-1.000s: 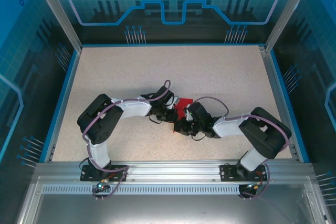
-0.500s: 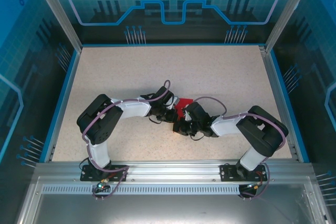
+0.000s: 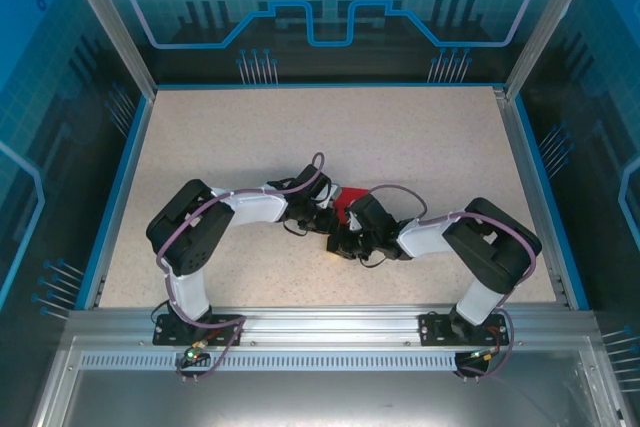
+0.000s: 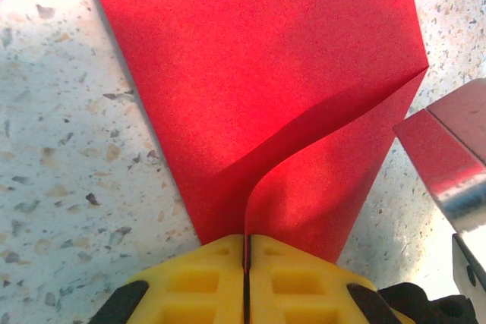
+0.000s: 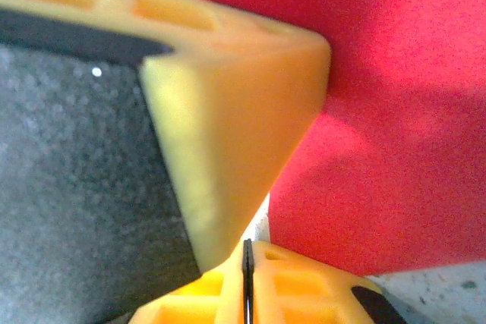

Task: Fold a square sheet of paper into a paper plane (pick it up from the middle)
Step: Third fold the triangle at the center of the table.

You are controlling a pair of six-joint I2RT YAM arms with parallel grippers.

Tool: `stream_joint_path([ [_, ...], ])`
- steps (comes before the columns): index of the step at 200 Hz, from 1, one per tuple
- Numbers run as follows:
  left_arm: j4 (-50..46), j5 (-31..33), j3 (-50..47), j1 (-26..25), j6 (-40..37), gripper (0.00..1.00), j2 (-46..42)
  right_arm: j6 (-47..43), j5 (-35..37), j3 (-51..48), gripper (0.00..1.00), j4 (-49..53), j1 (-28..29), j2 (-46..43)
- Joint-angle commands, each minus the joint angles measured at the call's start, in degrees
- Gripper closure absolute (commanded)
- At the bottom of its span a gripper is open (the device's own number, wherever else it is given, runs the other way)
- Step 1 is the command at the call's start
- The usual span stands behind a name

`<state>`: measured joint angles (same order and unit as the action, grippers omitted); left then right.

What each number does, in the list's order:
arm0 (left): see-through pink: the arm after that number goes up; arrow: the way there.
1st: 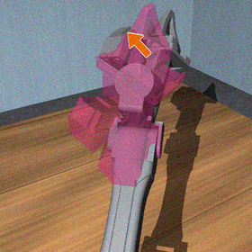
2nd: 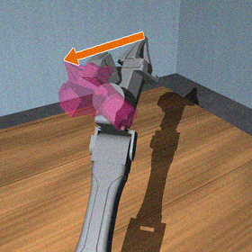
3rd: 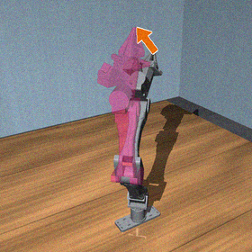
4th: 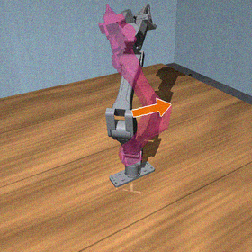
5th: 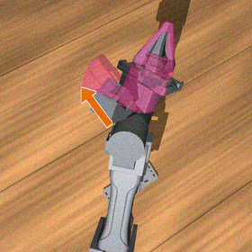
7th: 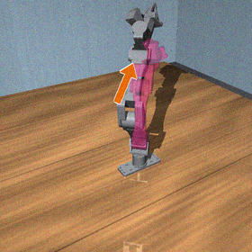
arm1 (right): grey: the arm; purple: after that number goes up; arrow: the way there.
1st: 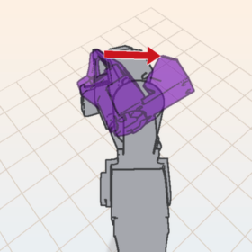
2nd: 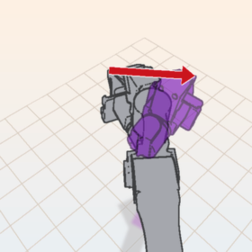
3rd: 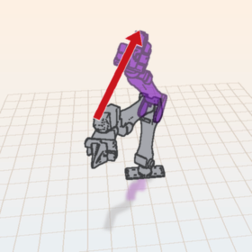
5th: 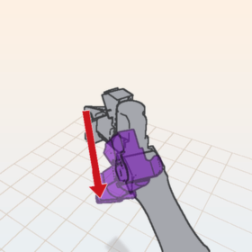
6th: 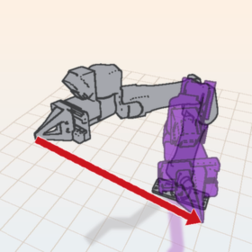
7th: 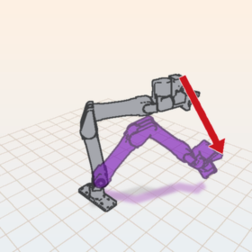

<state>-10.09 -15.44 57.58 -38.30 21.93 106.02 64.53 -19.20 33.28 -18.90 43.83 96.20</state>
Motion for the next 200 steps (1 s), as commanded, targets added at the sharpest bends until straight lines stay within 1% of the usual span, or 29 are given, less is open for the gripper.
stream_joint_path([
  [1, -4.66, 0.59, -2.21, -0.1, -1.07, 0.92, 1.18, -0.37, 1.91, -0.77, 0.9, 2.83, 0.19, -1.2],
  [25, -4.59, 0.59, -2.45, -0.09, -0.93, 0.92, 1.03, -3.37, 2.92, -0.73, 0.89, 7.72, -2.72, -7.83],
  [44, -4.68, 0.67, -2.31, -0.08, -0.95, 0.92, 1.12, -5.59, 2.69, -1.01, 0.88, 10.68, -6.58, -10.91],
  [62, -4.67, 0.41, -1.96, -0.02, -1.01, 0.92, 1.55, -6.92, 1.39, -1.33, 0.88, 10.09, -10.54, -10.8],
  [82, -4.7, 0.4, -1.6, -0.1, -1.02, 0.92, 1.74, -7.32, -2.98, 0.04, 0.88, 7.22, -13.64, -7.96],
  [109, -4.92, 0.59, -1.6, -0.1, -0.9, 0.92, 1.55, -7.31, -4.26, 2.34, 0.88, 5.71, -14.01, -3.92],
  [127, -4.9, 0.59, -1.63, -0.04, -0.93, 0.91, 1.48, -7.28, -3.54, 2.66, 0.88, 4.85, -14.04, -1.49],
  [151, -5.34, 0.61, -1.43, -0.1, -1.19, 0.91, 1.43, -7.52, -1.88, 2.3, 0.89, 6.15, -14.17, 0.58],
  [173, -5.6, 0.73, -1.42, -0.03, -0.97, 0.87, 0.49, -7.88, 0.7, 1.75, 0.89, 9.34, -14.15, 1.27],
  [200, -6.58, 1.31, -0.64, -0.1, 0.18, 0.77, -2.31, -7.32, 1.06, 0.23, 0.89, 8.48, -14.13, 1.31],
])
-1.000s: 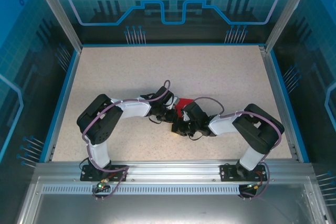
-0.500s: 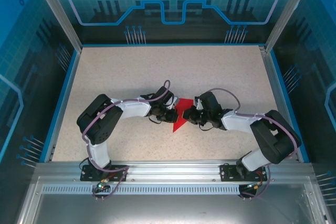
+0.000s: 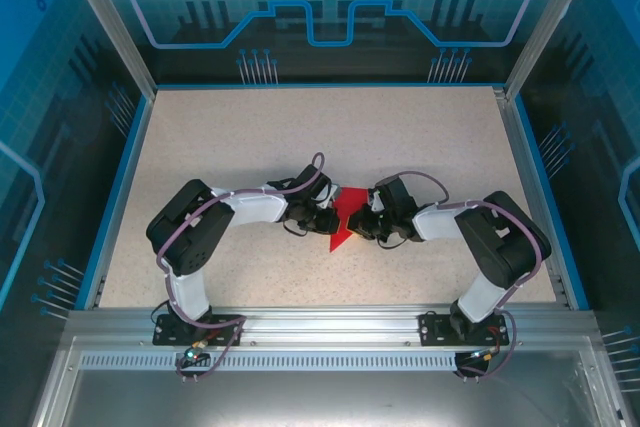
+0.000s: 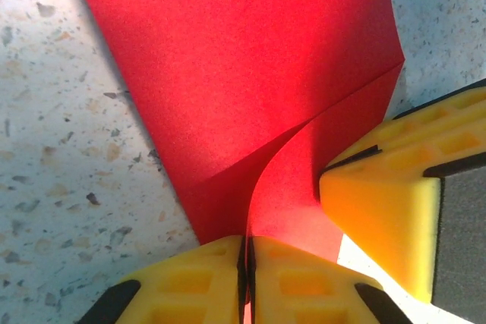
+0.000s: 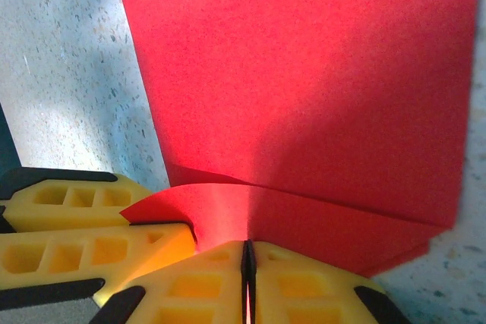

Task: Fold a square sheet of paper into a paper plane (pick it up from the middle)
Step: Third fold the triangle at the center of the table.

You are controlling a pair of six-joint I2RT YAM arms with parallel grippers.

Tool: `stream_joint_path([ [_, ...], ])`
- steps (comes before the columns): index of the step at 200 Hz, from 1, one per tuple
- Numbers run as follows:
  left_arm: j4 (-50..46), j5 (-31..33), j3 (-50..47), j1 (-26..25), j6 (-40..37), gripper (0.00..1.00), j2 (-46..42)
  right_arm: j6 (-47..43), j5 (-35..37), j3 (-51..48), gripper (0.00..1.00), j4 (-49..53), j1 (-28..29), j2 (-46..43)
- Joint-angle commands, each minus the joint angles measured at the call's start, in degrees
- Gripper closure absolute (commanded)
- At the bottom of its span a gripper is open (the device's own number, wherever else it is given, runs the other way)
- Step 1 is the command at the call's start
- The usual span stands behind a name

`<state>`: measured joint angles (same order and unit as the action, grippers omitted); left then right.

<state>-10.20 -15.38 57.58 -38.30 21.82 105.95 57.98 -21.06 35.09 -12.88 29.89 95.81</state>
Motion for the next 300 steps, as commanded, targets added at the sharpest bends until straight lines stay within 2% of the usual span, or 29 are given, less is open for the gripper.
stream_joint_path([
  [1, -6.49, 1.32, -0.63, -0.06, 0.35, 0.76, -2.42, -0.76, 2.89, -1.6, 0.89, 2.36, -0.18, 1.7],
  [11, -7.28, 2.4, -0.29, -0.04, 1.25, 0.68, -4.04, -0.71, 2.63, -1.64, 0.89, 2.15, -0.18, 1.34],
  [41, -10.27, 6.36, 0.68, 0.01, 5.92, 0.61, -9.25, -0.66, 2.58, -1.3, 0.88, 2.45, -0.2, 0.15],
  [63, -9.48, 4.67, -0.1, -0.01, 10.24, 0.7, -11.9, -0.33, 2.59, -1.44, 0.88, 2.26, -0.18, -0.07],
  [102, 0.22, -6.99, -2.39, -0.55, 15.43, 0.83, -9.79, 0.43, 1.64, -1.32, 0.88, 0.73, -0.19, 0.65],
  [182, 0.93, -5.15, -2.01, -0.81, 17.51, 0.92, 1.19, 1.75, 0.25, -0.59, 0.87, -1.35, -0.27, 0.09],
  [236, -0.65, -2.95, -3.79, -0.74, 16.1, 0.94, 1.45, -0.58, 1.03, 0.86, 0.87, 1.92, -0.35, -4.73],
  [300, -1.85, -2.39, -3.45, -0.81, 15.09, 0.95, 1.36, -1.37, 0.42, 0.71, 0.87, -0.19, -3.24, 0.18],
])
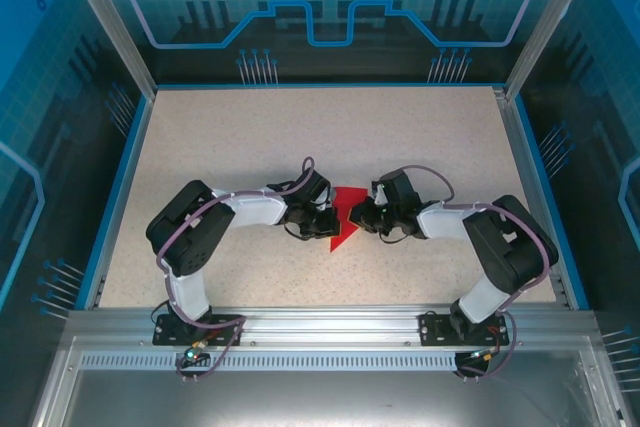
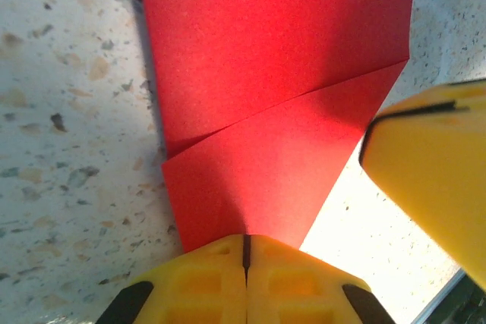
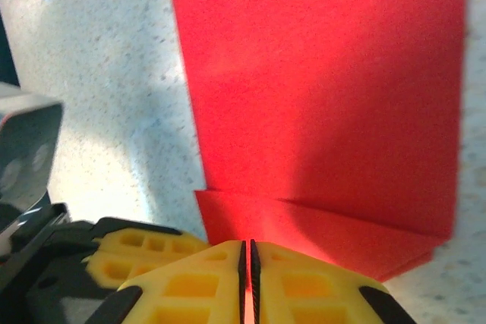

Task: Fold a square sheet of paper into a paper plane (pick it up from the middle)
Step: Third fold the triangle at the center of the table.

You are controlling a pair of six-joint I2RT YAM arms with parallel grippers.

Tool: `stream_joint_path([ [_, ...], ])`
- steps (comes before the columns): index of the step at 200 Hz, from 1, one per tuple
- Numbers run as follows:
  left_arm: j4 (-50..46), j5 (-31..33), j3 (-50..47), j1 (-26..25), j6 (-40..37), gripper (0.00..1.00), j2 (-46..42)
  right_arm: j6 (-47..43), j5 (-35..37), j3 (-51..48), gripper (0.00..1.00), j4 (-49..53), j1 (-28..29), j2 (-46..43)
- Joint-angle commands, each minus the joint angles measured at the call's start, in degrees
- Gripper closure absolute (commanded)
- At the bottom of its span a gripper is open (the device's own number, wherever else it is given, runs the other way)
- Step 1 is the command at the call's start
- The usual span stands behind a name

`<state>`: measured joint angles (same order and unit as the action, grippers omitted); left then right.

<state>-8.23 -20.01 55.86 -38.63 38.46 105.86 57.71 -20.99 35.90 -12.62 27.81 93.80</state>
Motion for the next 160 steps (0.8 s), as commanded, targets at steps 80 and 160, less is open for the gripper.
stream_joint_path([
  [80, -4.08, 2.74, -2.14, -0.47, -2.23, 0.95, 1.41, -1.53, -1.61, -1.48, 0.87, -1.56, -4.38, 1.43],
  [160, -4.69, 2.92, -1.76, -0.48, -2.86, 0.95, 1.23, -3.2, -1.37, -0.39, 0.87, -0.55, -6.26, 5.49],
])
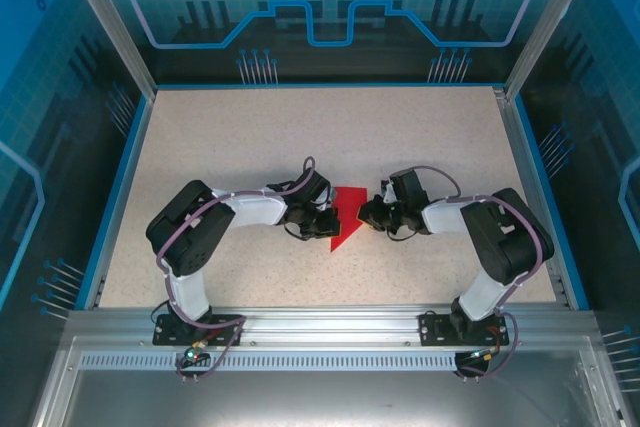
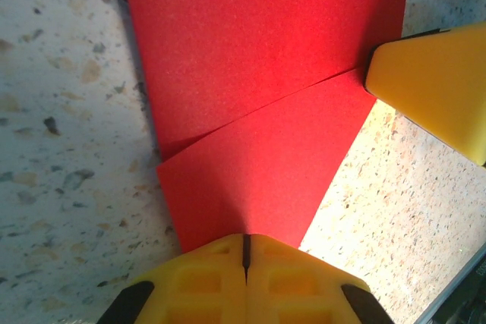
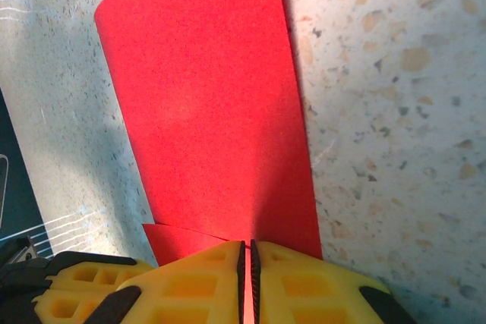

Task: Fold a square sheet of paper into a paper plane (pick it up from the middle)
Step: Third fold the triangle at the center of the table.

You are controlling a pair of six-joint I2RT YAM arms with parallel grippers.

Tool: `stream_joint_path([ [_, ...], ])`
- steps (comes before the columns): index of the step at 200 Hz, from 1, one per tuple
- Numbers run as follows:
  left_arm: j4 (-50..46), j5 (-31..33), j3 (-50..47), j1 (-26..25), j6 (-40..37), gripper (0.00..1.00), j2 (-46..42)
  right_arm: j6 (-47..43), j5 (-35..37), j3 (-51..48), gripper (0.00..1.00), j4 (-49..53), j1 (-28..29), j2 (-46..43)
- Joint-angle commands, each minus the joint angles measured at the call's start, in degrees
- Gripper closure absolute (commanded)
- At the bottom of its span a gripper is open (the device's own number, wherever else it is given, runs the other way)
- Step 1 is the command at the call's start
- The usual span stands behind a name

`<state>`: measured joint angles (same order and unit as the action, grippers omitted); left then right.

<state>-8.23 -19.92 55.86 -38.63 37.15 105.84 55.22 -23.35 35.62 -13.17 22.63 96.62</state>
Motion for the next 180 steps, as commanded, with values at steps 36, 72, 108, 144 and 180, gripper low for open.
stream_joint_path([
  [36, -5.04, 3.02, -2.06, -0.46, -1.95, 0.95, 0.77, -1.01, 0.91, 0.97, 0.87, 2.1, -1.49, -1.21],
  [72, -4.8, 3.01, -2.07, -0.48, -1.97, 0.95, 0.86, -2.44, 2.3, 2.18, 0.86, 5.04, -1.8, -1.27],
  [108, -4.77, 2.87, -1.89, -0.47, -1.98, 0.95, 1.09, -1.51, 2.53, 0.54, 0.87, 2.26, -2.34, 1.87],
  [144, -4.96, 2.87, -2.07, -0.44, -2.34, 0.95, 0.68, -0.83, 1.74, -0.37, 0.87, 0.69, -3.24, 1.63],
  [180, -4.96, 2.78, -2.15, -0.48, -2.43, 0.95, 0.59, -1.37, 0.89, 0.39, 0.86, 1.87, -4.44, -0.81],
])
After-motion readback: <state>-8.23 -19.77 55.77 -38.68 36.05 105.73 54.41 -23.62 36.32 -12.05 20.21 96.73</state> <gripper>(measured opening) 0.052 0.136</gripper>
